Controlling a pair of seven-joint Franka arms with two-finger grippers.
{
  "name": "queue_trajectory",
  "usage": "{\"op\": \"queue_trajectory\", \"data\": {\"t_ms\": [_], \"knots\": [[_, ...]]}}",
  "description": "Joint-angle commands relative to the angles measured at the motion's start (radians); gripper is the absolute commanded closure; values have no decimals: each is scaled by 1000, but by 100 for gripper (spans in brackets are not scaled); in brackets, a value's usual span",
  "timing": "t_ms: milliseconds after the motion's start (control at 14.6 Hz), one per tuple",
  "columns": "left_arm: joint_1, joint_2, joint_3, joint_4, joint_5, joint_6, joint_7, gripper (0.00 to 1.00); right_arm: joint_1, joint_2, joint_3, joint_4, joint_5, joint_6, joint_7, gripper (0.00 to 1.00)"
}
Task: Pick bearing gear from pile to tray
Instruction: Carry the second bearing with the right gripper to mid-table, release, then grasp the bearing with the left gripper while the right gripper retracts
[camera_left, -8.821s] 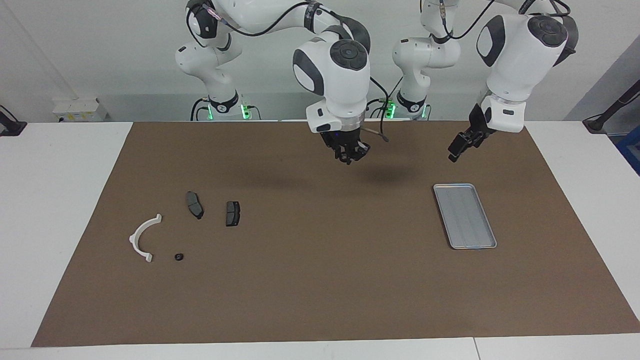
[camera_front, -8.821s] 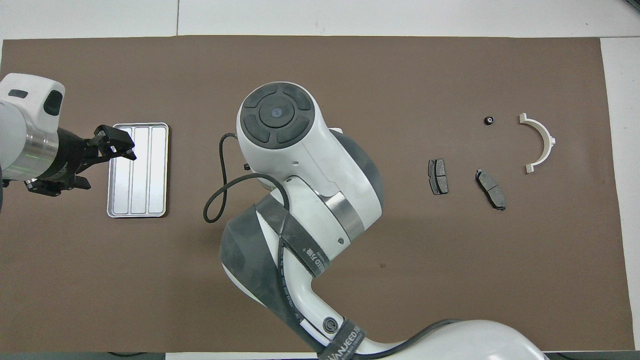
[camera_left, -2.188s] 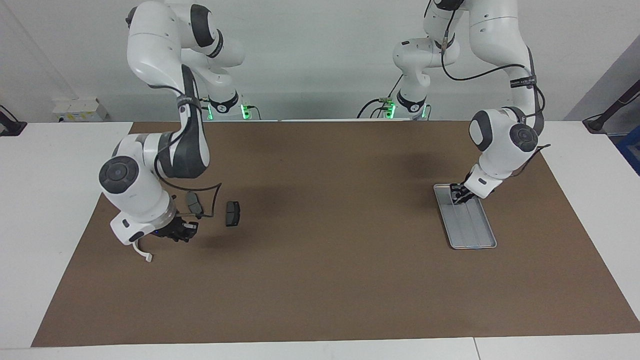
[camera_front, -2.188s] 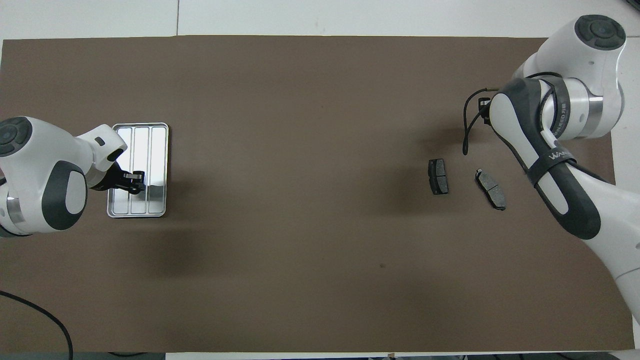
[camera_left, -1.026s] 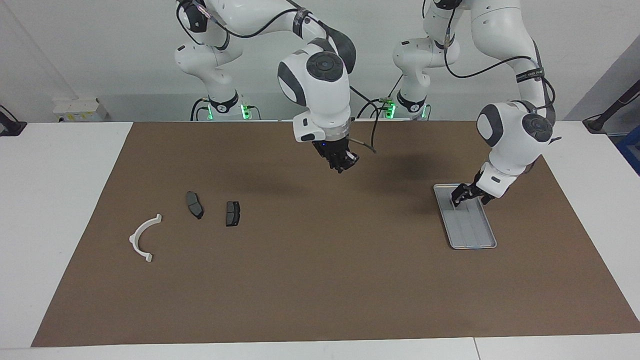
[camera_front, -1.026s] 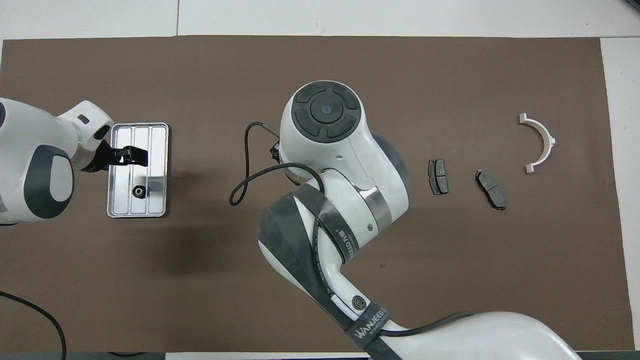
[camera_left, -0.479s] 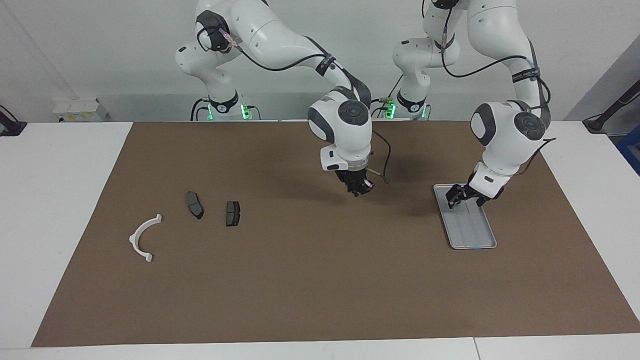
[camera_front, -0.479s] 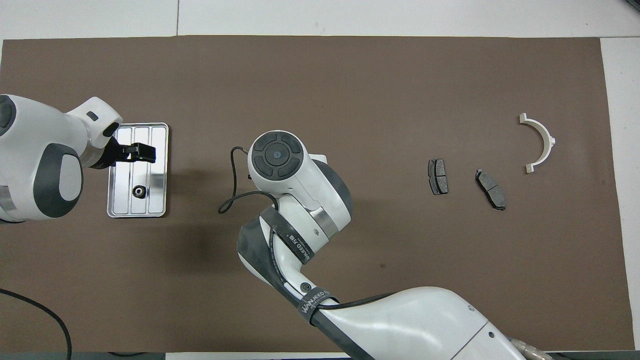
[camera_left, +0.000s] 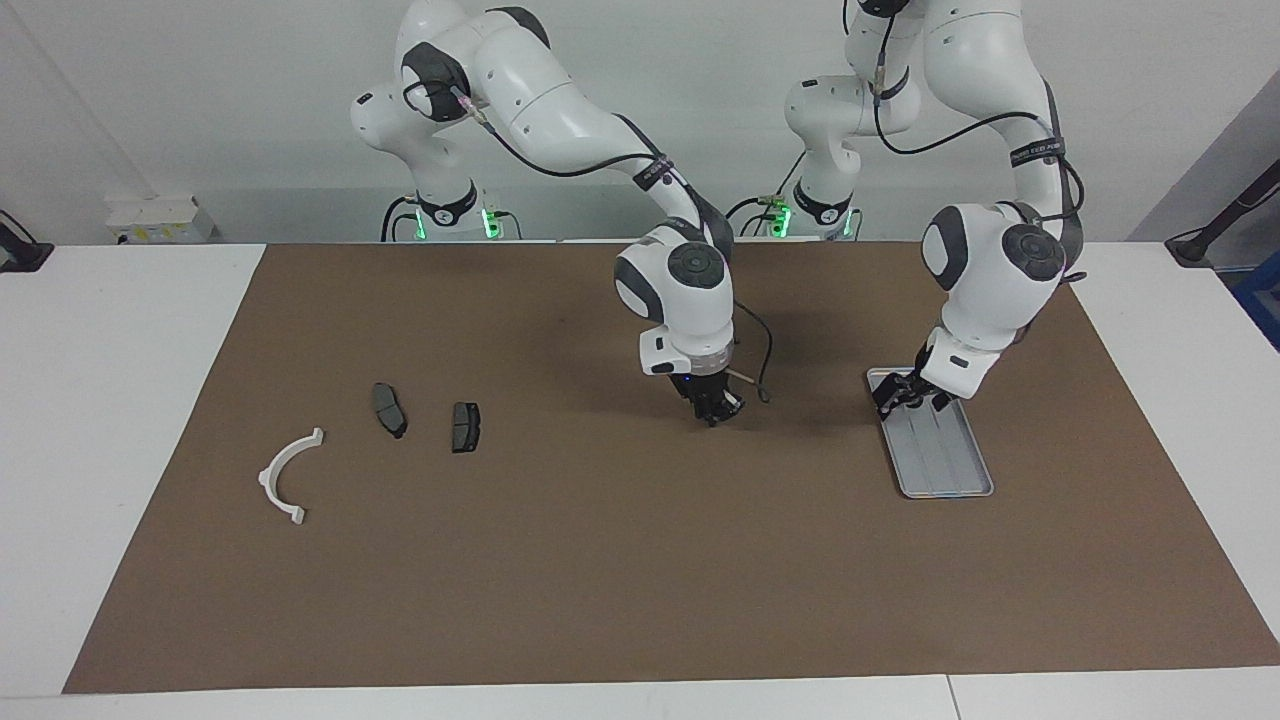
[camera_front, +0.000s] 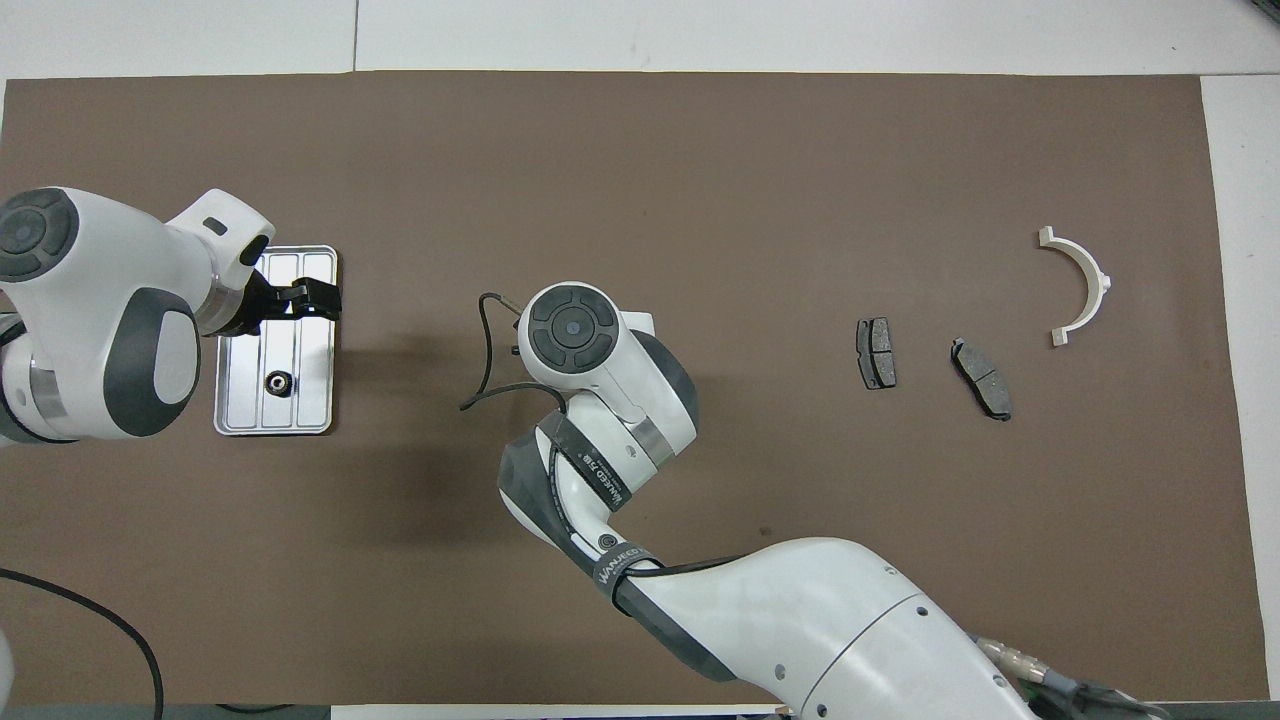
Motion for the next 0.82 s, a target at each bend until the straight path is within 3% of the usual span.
{"op": "queue_trajectory", "data": {"t_ms": [0,68,274,410,615,752], "knots": [[-10,-14,10,-6,-13,4,-33,0,-11,1,4,-10,-26,-38,15,41],[-12,-14,10,-6,-11,5,-74,0,-17,1,0,9,-39,-64,10,0],[-50,-11,10,-1,-11,8,-183,0,-90,-24,4,165,-35,-280,-55,0],[-119,-8,11,11,-13,7,-350,0,-149,-106,7,188,-15,-354,-164,0],[-287,0,16,11,-10,31,-631,0,-253,-237,6,188,27,-502,-438,0],[-402,56,17,41,4,31,-734,0,-340,-307,1,179,20,-602,-793,0]]}}
